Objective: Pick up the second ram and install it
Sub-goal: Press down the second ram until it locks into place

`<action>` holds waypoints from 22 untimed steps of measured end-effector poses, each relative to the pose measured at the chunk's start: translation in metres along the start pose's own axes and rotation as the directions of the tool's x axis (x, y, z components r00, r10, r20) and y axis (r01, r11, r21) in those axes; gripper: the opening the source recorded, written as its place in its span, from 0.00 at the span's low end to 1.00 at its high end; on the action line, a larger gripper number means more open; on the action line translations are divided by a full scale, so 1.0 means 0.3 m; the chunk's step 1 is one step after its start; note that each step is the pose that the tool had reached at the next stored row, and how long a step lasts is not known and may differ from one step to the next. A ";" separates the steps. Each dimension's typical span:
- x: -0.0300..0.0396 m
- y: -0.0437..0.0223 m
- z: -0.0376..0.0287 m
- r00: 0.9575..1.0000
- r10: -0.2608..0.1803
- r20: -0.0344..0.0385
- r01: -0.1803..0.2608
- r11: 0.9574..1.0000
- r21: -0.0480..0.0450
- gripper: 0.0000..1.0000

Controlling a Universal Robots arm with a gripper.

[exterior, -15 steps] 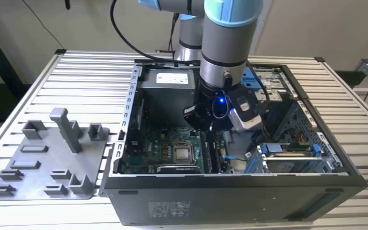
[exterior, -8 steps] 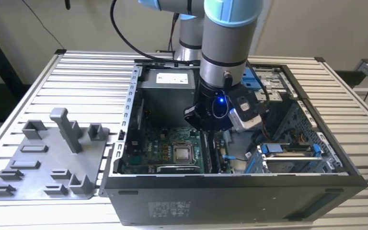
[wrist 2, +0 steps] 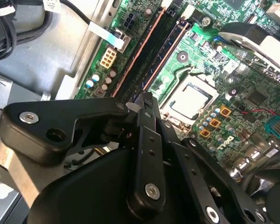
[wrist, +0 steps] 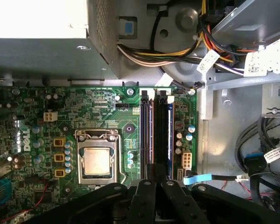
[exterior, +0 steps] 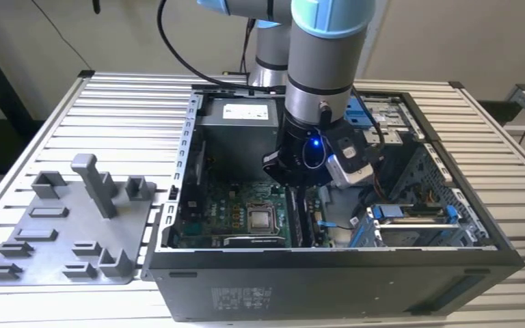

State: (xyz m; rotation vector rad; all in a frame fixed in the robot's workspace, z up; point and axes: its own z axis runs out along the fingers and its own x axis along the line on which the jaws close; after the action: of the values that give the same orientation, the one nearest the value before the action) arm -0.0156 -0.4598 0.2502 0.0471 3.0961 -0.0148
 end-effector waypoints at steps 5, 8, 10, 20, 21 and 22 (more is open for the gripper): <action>0.000 0.000 0.000 1.000 0.000 0.000 0.000 1.000 0.000 0.11; 0.000 0.000 0.000 1.000 0.000 0.000 0.000 1.000 0.000 0.11; 0.000 0.000 0.000 1.000 0.000 0.000 0.000 1.000 0.000 0.11; 0.001 0.000 0.004 0.995 -0.097 0.001 0.097 0.995 -0.014 0.11; 0.001 0.000 0.004 0.995 -0.102 0.001 0.102 0.995 -0.015 0.11; 0.000 0.000 0.004 0.994 -0.106 0.001 0.106 0.994 -0.015 0.11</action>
State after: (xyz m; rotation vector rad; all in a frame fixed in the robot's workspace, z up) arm -0.0154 -0.4597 0.2489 -0.1185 3.0944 0.0053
